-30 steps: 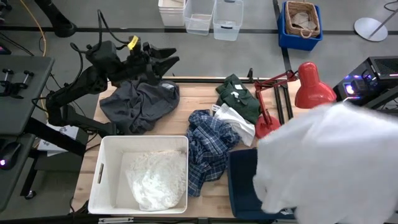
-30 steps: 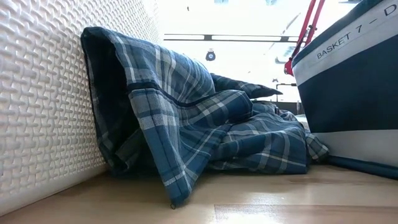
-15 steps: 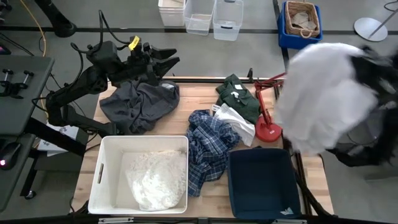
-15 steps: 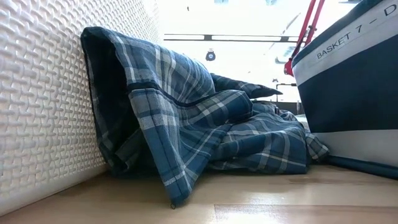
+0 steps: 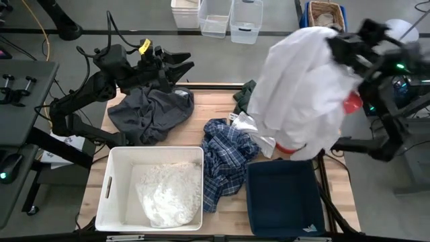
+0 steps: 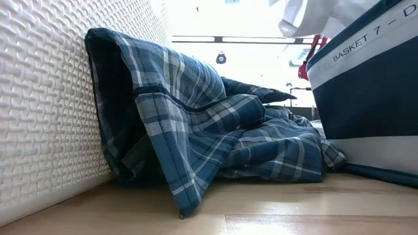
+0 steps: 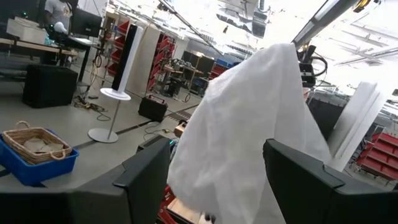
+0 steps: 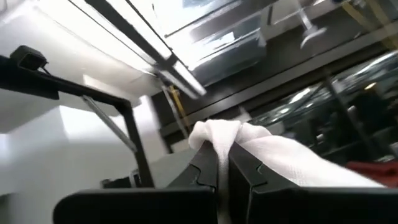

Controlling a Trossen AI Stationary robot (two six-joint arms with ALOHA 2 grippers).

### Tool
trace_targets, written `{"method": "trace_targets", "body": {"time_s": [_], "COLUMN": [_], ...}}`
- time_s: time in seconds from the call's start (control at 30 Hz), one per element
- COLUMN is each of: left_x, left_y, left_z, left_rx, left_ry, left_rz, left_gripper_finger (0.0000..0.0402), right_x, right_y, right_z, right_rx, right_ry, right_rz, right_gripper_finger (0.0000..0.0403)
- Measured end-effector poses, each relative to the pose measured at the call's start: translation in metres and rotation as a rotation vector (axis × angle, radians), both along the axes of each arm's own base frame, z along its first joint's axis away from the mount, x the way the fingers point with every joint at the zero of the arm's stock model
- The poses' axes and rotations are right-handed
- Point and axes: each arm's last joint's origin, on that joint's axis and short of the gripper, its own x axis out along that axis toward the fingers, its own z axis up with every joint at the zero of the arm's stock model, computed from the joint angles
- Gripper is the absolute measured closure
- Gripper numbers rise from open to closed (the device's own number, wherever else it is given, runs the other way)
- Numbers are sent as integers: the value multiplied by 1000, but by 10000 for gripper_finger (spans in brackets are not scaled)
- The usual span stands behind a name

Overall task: Sort clothes
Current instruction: Put the white dress into the white bin

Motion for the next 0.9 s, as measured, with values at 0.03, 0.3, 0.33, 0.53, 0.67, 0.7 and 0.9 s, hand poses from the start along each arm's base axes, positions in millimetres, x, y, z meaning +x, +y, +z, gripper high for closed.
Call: {"method": "trace_targets", "body": {"time_s": [0.03,0.3,0.33,0.53,0.67,0.7,0.9], "left_x": [0,0,0,0,0,0,0], "left_y": [0,0,0,0,0,0,0], "left_z": [0,0,0,0,0,0,0], "left_rx": [0,0,0,0,0,0,-1], "left_ry": [0,0,0,0,0,0,0], "left_rz": [0,0,0,0,0,0,0], "left_gripper_finger": [154,154,154,154,154,154,154], "right_x": [13,127,137,164,173,173,160], "right_y": [-1,25,29,52,70,75,104], "right_z": [-3,-17,-17,6,16,19,33], "right_rx": [8,-54,-64,-130,-167,-176,-219], "right_ry": [6,62,64,-11,27,36,76], "right_rz": [28,143,150,212,235,238,196], "right_gripper_finger": [403,403,403,403,403,403,403]}}
